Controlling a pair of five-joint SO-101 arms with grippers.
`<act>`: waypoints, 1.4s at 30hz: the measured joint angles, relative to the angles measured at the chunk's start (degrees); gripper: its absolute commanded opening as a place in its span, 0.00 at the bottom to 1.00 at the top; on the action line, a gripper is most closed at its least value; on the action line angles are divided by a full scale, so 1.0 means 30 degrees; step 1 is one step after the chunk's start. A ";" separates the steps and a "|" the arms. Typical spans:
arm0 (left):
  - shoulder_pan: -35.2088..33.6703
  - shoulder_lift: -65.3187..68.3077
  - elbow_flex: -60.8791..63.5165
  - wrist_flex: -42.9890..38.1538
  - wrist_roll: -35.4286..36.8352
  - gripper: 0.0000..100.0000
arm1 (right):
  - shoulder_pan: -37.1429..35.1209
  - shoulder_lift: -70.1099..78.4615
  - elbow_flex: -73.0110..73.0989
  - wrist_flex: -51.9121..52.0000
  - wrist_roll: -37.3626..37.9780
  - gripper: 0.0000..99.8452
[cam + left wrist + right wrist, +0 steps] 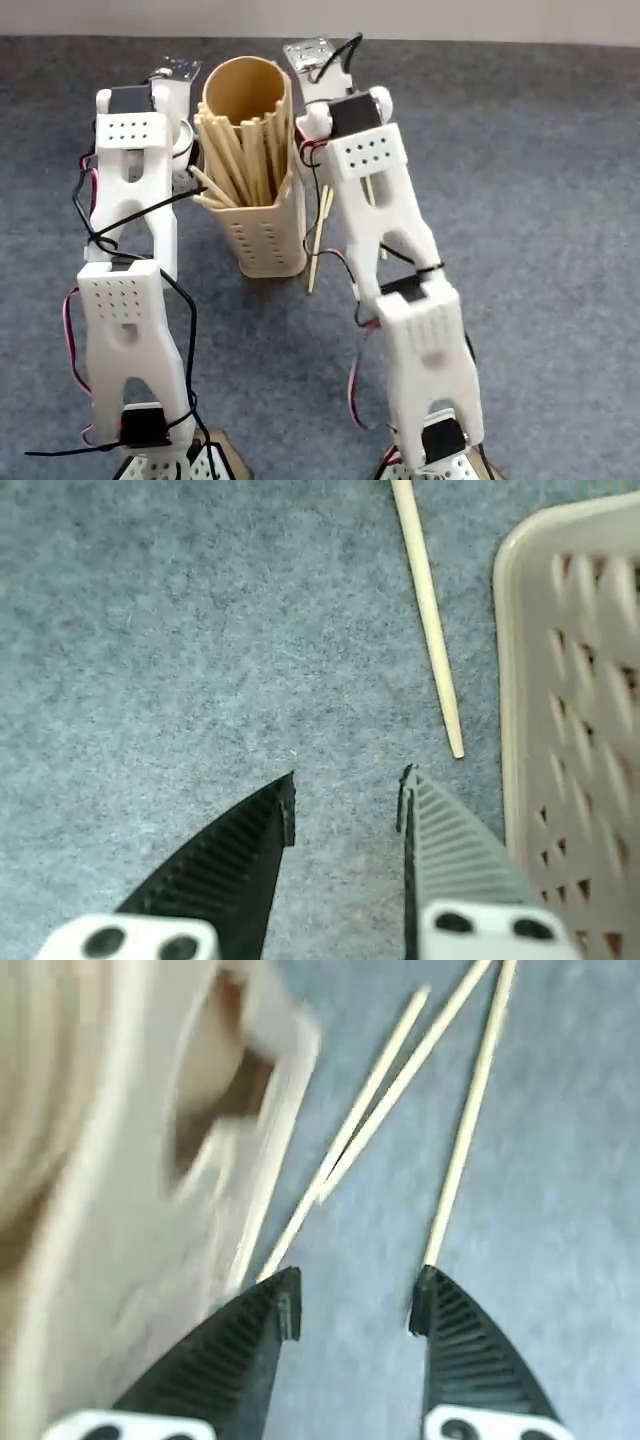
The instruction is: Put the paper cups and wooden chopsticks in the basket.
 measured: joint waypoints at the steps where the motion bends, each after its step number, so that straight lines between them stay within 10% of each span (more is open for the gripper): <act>1: 0.0000 0.0000 0.0000 0.0000 0.0000 0.19 | -0.0088 -0.1875 0.2081 0.0000 0.0029 0.19; 7: 0.0000 0.0000 0.0000 0.0000 0.0000 0.19 | -0.0234 -1.3949 1.4359 -0.2403 0.0527 0.19; 16: 0.0000 0.0176 0.0000 0.0000 0.0000 0.19 | -0.0234 -2.2681 3.4491 -1.9663 0.1436 0.19; 29: 0.0000 0.0176 0.0000 0.0000 0.0029 0.19 | -0.1524 -1.5678 3.5516 -2.9333 0.1436 0.19; 42: 0.0000 0.0176 0.0000 0.0000 0.0117 0.19 | -0.1319 -0.8645 3.2996 -2.9890 0.1407 0.19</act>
